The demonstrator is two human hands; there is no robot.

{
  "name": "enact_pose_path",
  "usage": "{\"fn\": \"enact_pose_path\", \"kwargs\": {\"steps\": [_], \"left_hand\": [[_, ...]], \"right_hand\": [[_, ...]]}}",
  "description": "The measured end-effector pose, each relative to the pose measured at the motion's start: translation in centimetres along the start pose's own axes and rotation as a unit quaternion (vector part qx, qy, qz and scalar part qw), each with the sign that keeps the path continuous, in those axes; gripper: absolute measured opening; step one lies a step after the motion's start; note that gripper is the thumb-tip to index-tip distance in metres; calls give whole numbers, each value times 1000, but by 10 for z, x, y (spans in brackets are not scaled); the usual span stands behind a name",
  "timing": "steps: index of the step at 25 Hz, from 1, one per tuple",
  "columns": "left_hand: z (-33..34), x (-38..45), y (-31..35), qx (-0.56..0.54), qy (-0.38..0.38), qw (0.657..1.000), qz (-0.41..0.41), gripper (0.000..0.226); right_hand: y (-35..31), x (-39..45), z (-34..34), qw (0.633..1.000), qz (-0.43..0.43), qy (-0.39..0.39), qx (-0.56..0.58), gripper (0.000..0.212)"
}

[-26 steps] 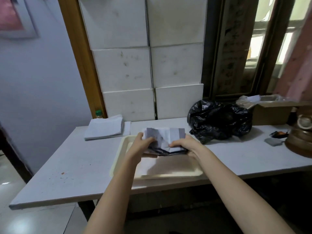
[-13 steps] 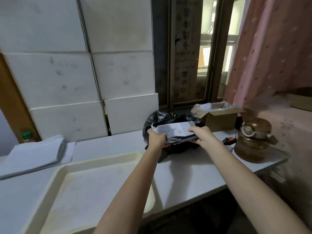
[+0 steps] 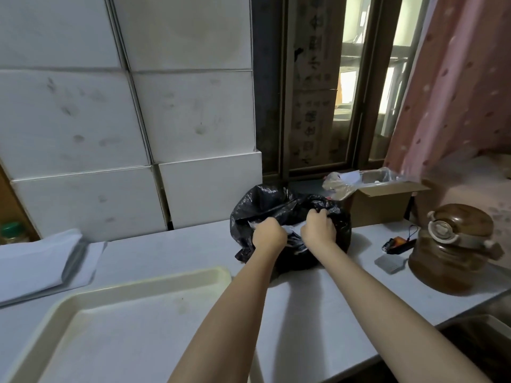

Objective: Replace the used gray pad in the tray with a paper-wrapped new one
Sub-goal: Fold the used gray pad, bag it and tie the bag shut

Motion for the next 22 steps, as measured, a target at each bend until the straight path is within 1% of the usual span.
{"fn": "enact_pose_path", "kwargs": {"steps": [1, 2, 3, 4, 5, 6, 7, 8, 9, 12, 14, 15, 16, 17, 18, 19, 20, 21, 22], "left_hand": [[7, 2, -4, 56, 6, 998, -6, 31], [12, 2, -5, 142, 37, 989, 5, 33], [16, -1, -3, 220, 76, 972, 36, 35], [22, -5, 3, 268, 103, 954, 85, 37], [32, -8, 8, 279, 108, 943, 142, 39], [45, -7, 9, 269, 88, 942, 178, 42], [56, -4, 7, 243, 54, 950, 186, 45], [63, -1, 2, 219, 15, 960, 174, 50], [69, 3, -4, 202, -19, 966, 161, 53], [81, 7, -16, 146, -83, 977, 131, 56], [79, 6, -18, 130, -135, 975, 119, 54], [70, 6, -15, 134, -139, 973, 123, 51], [54, 8, -9, 144, -106, 975, 136, 45], [31, 12, -3, 161, -21, 975, 149, 38], [6, 16, -1, 183, 70, 970, 144, 33], [-16, 20, -7, 201, 131, 964, 115, 31], [-32, 25, -21, 210, 143, 965, 63, 33], [-39, 30, -38, 211, 124, 970, 4, 36], [-39, 33, -56, 199, 90, 975, -44, 37]], "right_hand": [[-4, 0, 8, 996, -44, 19, -80, 28], [-10, 0, 19, 984, -99, 22, -145, 31], [-15, -3, 30, 972, -154, 5, -175, 35], [-18, -6, 44, 965, -199, -32, -169, 39], [-18, -10, 55, 961, -226, -77, -142, 44], [-17, -13, 61, 957, -239, -123, -111, 52], [-14, -14, 66, 953, -245, -154, -84, 58], [-12, -14, 69, 949, -255, -166, -80, 60], [-10, -14, 72, 947, -261, -169, -83, 59], [-3, -17, 79, 944, -254, -195, -82, 53], [-3, -18, 77, 942, -239, -219, -82, 52], [-5, -19, 70, 944, -237, -216, -82, 51], [-10, -19, 58, 949, -250, -180, -74, 47], [-18, -18, 39, 951, -291, -79, -71, 40], [-27, -20, 17, 941, -326, 45, -82, 35], [-30, -20, -1, 927, -334, 144, -94, 38], [-29, -16, -15, 918, -315, 218, -105, 49], [-22, -6, -23, 935, -262, 209, -111, 62], [-14, 4, -27, 956, -207, 170, -117, 73]]}}
Point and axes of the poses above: each hand's wrist, its own x-axis towards the middle knuckle, its own z-axis out of the palm, y = z × x, the point moved 6 cm from there along x, towards the middle knuckle, and after that the axes turned 3 degrees about -z, right-handed, at the moved point
